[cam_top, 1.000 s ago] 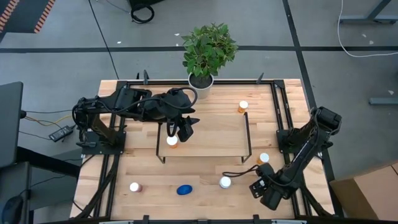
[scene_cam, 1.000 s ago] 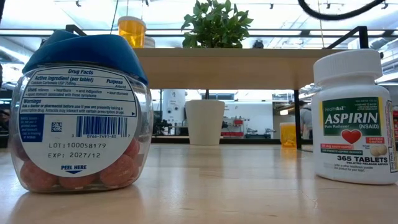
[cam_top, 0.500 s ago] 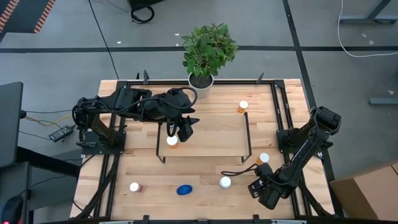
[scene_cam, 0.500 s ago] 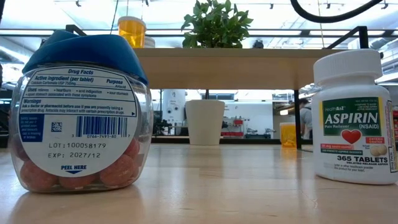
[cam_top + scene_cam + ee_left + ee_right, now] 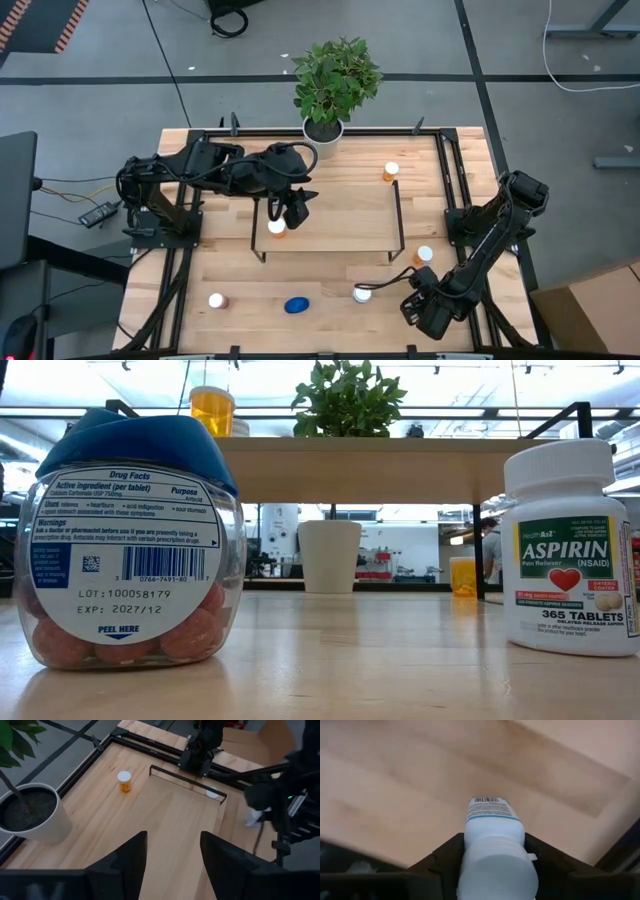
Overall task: Pick and place medicine bottles onto shelf by color
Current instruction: Put the white and blue pill bottle on the shelf
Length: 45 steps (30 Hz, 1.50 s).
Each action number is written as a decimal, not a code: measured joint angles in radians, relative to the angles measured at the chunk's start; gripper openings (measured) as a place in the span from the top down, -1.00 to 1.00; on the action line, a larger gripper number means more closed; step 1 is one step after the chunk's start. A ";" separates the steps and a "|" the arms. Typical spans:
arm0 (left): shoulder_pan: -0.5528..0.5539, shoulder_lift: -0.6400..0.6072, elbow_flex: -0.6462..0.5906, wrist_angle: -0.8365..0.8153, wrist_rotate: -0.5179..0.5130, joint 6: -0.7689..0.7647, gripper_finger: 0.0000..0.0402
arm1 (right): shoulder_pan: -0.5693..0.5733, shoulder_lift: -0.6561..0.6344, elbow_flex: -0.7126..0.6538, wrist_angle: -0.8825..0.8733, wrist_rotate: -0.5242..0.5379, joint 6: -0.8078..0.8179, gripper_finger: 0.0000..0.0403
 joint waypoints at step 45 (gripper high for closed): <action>-0.017 0.000 0.001 -0.063 0.000 0.062 0.07 | -1.004 0.052 0.745 -0.655 0.130 -1.412 0.05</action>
